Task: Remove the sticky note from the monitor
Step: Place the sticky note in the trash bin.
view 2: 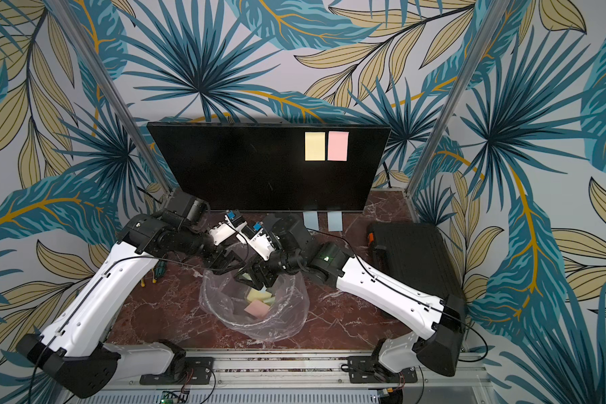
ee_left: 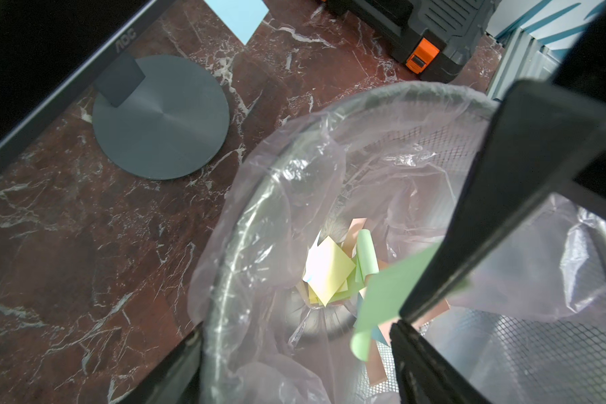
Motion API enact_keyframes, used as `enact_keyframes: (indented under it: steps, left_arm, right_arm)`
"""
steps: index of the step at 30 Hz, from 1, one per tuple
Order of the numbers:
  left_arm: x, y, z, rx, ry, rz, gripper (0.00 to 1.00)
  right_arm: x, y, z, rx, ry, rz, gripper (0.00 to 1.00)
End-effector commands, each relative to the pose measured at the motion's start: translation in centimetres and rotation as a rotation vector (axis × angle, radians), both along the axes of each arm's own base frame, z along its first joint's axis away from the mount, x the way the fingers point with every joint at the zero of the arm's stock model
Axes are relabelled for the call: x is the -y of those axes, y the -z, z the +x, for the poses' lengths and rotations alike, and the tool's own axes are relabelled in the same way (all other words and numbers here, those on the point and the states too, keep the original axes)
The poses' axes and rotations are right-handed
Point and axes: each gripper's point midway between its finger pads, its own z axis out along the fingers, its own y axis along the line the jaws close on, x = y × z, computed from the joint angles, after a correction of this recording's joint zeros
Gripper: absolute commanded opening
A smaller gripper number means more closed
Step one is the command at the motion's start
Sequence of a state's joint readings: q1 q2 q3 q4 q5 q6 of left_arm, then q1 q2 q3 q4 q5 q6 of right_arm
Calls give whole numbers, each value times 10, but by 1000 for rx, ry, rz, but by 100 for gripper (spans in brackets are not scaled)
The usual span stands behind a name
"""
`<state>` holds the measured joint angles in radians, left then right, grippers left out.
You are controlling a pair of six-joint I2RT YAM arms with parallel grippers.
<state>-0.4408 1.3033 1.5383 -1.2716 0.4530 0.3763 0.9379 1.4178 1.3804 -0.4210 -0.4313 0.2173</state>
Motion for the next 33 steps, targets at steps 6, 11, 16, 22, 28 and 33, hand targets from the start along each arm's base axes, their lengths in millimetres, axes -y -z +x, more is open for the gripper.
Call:
enact_keyframes:
  steps: [6, 11, 16, 22, 28, 33]
  left_arm:
    - [-9, 9, -11, 25, 12, 60, 82]
    - [-16, 8, 5, 77, -53, 96, 81]
    - [-21, 12, 16, 107, -95, 130, 79]
    - [-29, 18, 26, 124, -134, 154, 76]
    - [-27, 11, 28, 106, -153, 76, 79]
    - [-32, 14, 37, 137, -194, 92, 77]
  right_arm:
    - [8, -15, 15, 66, 104, 14, 69]
    - [12, -20, 11, 73, 94, 13, 69]
    - [30, -18, 15, 97, 160, -34, 69]
    - [72, -23, 32, 124, 336, -52, 69]
    - [123, -50, 51, 163, 553, 31, 68]
    - [181, -76, 87, 77, 810, 159, 68]
